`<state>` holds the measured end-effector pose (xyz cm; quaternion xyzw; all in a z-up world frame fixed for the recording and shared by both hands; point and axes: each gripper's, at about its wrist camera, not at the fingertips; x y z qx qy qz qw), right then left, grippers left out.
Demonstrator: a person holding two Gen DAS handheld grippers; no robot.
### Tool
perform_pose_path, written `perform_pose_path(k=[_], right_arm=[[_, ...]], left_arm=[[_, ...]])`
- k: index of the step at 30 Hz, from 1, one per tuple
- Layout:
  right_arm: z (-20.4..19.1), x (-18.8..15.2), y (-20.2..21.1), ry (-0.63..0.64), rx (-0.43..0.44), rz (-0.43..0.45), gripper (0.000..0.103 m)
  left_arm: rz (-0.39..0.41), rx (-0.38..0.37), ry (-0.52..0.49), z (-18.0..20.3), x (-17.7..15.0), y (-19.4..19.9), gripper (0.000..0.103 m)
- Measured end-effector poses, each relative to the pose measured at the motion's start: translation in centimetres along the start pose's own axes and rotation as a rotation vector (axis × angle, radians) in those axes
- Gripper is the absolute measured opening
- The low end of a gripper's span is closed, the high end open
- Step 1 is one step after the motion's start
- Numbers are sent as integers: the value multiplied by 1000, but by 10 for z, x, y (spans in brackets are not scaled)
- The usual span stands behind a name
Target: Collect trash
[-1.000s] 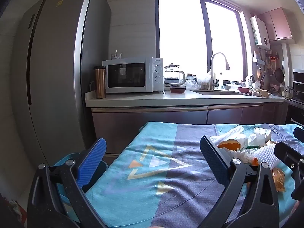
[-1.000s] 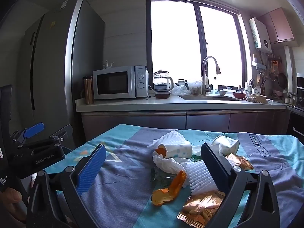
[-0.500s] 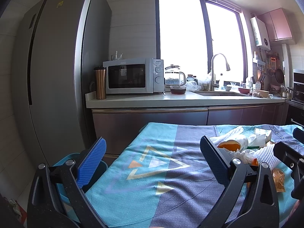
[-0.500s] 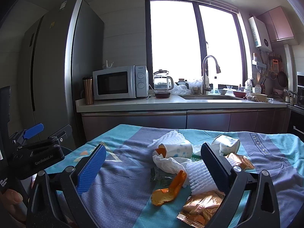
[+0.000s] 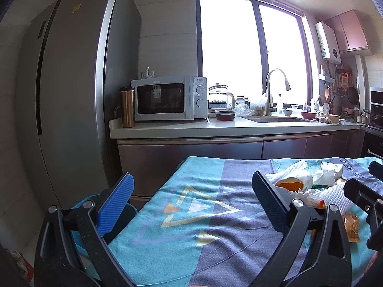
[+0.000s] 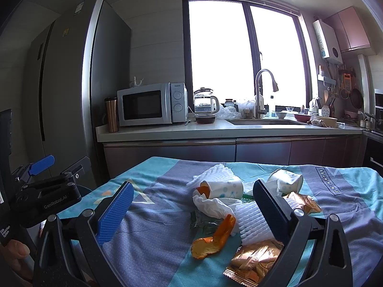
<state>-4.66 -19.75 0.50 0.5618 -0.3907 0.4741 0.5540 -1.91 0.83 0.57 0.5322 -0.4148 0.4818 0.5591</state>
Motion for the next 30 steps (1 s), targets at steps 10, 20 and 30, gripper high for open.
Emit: perform_pose_path(k=[10, 20, 30], right_arm=[[0, 0, 0, -1, 2, 1, 96], [0, -1, -1, -6, 4, 1, 96], [1, -2, -1, -6, 5, 1, 96]], left_arm=[[0, -1, -4, 1, -1, 1, 97], [-2, 0, -5, 1, -1, 1, 97], [-7, -2, -7, 3, -1, 0, 97]])
Point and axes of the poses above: each gripper's, at about its wrist camera, not at the fingertips, and y roughly against the way its jaws point, z to its right, x to its top, and after that the axes turned 7 degrees about y, right-handed
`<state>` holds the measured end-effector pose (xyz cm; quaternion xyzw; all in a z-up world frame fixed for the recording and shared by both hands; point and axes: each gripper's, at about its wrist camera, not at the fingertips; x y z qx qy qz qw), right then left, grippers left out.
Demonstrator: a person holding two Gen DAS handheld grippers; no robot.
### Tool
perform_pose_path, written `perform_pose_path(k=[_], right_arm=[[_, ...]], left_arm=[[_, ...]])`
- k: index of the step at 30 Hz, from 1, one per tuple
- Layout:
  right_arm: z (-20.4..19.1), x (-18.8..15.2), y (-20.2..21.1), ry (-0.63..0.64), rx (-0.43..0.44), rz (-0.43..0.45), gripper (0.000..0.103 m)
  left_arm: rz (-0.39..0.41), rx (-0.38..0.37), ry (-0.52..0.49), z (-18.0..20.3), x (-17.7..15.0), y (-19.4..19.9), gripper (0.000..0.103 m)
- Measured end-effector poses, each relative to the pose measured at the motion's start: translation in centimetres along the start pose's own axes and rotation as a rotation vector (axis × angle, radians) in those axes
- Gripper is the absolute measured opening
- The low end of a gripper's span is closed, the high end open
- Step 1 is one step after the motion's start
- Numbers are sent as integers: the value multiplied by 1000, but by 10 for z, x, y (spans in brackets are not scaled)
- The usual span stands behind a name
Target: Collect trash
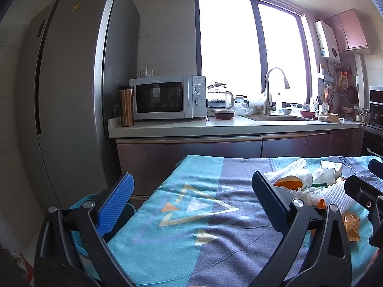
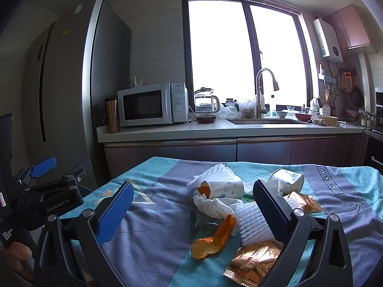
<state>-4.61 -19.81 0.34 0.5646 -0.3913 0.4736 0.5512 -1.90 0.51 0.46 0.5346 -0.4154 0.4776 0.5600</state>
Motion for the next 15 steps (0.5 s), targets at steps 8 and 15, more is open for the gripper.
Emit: perform_pose_path(k=[8, 15], right_arm=[[2, 0, -3, -9, 7, -6, 96], [7, -1, -3, -18, 15, -7, 96]], left_arm=[[-8, -10, -3, 5, -1, -2, 97], [-12, -21, -11, 10, -3, -3, 97]])
Point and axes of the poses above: each gripper's, at about its wrist camera, not at the fingertips, and y roughly against the way its jaws point, z to its right, x to its top, and after that the axes turned 7 degrees about y, right-handed
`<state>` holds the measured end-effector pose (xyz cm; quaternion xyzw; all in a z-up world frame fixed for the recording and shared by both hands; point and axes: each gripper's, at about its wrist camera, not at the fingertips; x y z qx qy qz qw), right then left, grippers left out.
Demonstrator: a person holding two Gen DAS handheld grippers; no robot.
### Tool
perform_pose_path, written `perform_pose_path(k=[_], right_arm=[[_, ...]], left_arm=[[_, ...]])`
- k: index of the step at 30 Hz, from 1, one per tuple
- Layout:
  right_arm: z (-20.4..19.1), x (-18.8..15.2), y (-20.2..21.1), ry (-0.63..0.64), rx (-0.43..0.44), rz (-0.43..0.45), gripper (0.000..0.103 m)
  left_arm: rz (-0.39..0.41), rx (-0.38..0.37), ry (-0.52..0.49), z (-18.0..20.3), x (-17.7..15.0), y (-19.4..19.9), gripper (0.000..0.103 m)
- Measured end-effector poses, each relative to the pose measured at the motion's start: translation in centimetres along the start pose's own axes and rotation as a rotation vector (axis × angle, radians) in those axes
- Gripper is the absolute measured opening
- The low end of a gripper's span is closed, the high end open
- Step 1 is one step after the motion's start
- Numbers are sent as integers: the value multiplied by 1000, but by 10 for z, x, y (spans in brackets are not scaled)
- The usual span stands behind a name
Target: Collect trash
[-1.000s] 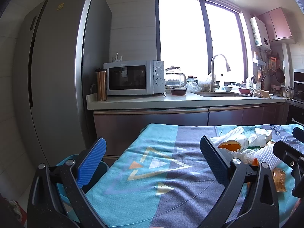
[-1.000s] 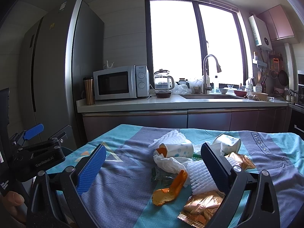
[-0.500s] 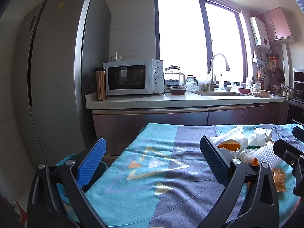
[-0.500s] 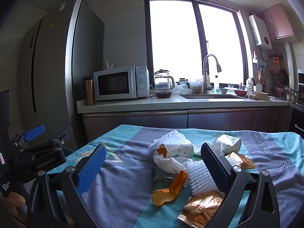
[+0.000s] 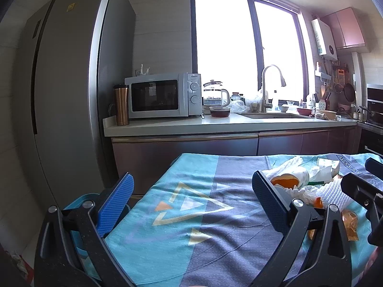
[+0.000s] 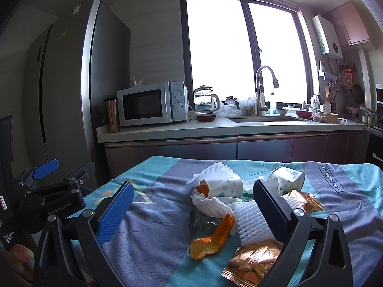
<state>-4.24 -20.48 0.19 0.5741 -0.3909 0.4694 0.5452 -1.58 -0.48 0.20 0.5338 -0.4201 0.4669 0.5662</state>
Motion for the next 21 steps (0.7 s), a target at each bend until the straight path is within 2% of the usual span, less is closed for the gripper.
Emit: perform_pose_path(k=[11, 17, 21], right_arm=[[8, -3, -1, -11, 1, -12, 96], [34, -16, -8, -54, -40, -84, 96], [60, -28, -12, -101, -79, -145, 97]], left_arm=[[-34, -36, -4, 6, -3, -5, 97], [-116, -122, -25, 19, -11, -16, 97], [-200, -207, -37, 33, -18, -29, 97]])
Point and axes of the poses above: each gripper's, at about its wrist camera, not at the fingertips, and y roughly against the way its jaws point, z to its right, x to its top, and after that the axes turned 7 degrees about y, right-handed
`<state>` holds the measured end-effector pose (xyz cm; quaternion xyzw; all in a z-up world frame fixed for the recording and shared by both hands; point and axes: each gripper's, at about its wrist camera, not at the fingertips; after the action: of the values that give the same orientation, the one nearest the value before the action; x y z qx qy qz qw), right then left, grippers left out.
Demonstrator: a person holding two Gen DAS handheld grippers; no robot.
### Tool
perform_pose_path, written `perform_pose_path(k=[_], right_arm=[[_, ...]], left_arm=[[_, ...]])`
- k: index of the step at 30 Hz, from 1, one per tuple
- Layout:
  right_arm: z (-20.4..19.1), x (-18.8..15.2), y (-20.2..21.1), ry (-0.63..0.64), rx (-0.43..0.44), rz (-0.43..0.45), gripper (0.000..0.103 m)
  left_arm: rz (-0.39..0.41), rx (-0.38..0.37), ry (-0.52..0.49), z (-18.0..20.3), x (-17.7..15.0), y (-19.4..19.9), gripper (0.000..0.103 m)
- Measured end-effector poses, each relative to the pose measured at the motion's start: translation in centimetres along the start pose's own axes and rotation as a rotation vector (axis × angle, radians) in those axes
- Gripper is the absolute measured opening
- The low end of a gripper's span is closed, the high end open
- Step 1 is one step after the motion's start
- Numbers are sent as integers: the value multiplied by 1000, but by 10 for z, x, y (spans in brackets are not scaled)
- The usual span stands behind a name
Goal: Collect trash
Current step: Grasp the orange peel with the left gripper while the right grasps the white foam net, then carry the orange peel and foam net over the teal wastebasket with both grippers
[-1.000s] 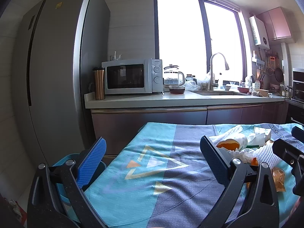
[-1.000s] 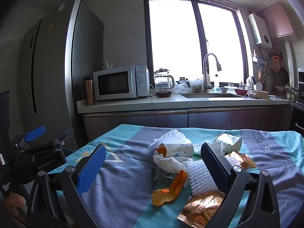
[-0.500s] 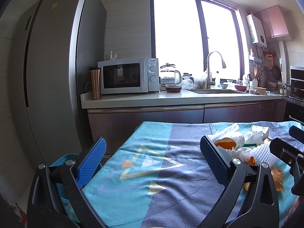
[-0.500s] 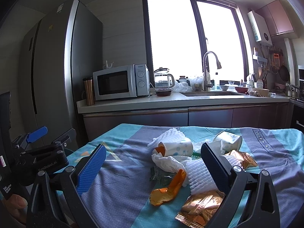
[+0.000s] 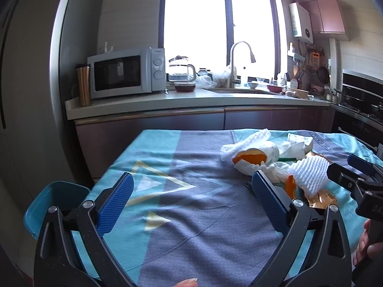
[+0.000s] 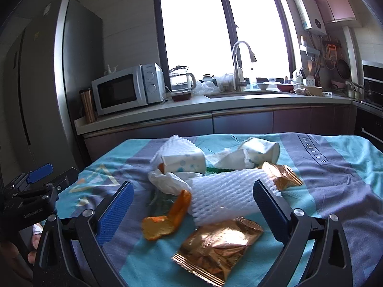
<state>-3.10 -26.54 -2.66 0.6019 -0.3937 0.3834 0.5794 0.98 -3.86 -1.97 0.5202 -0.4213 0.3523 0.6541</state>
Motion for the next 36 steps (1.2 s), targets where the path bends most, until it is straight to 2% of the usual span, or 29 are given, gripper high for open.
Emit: perform_pose_path(k=[5, 10, 13, 15, 19, 21, 22, 26, 29, 30, 32, 36], right_arm=[[36, -9, -10, -66, -42, -72, 97], [59, -15, -21, -113, -36, -122, 97], [65, -15, -33, -126, -27, -157, 97], [68, -14, -40, -126, -15, -176, 97], [76, -14, -55, -173, 45, -229, 93], [80, -15, -59, -195, 71, -245, 90], [82, -16, -59, -204, 86, -247, 85], [84, -19, -62, -233, 119, -266, 54], [84, -20, -59, -248, 137, -257, 36], [84, -20, -57, -253, 145, -251, 33], [83, -18, -52, -256, 159, -237, 20], [79, -9, -39, -243, 174, -189, 15]], left_arm=[[-90, -109, -46, 23, -10, -22, 97], [-188, -248, -101, 53, -24, -39, 97], [-247, -299, -133, 70, -33, -50, 94], [-296, -321, -135, 77, -36, -57, 80], [-387, -352, -115, 84, -42, -77, 64], [-419, -372, -95, 84, -44, -85, 43], [-434, -385, -84, 84, -45, -89, 39], [-480, -415, -42, 79, -48, -98, 9], [-475, -431, -31, 75, -48, -96, 5], [-468, -431, -30, 75, -48, -94, 4], [-455, -431, -30, 74, -46, -92, 4], [-434, -440, -11, 64, -40, -82, 4]])
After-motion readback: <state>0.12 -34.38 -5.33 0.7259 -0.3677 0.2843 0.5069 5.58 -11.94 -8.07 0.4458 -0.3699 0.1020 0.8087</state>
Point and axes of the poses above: each gripper's, at about its wrist camera, not at the fingertips, and y roughly against the way its jaws point, z to its right, x to its top, and after that the axes turned 7 degrees about y, right-handed
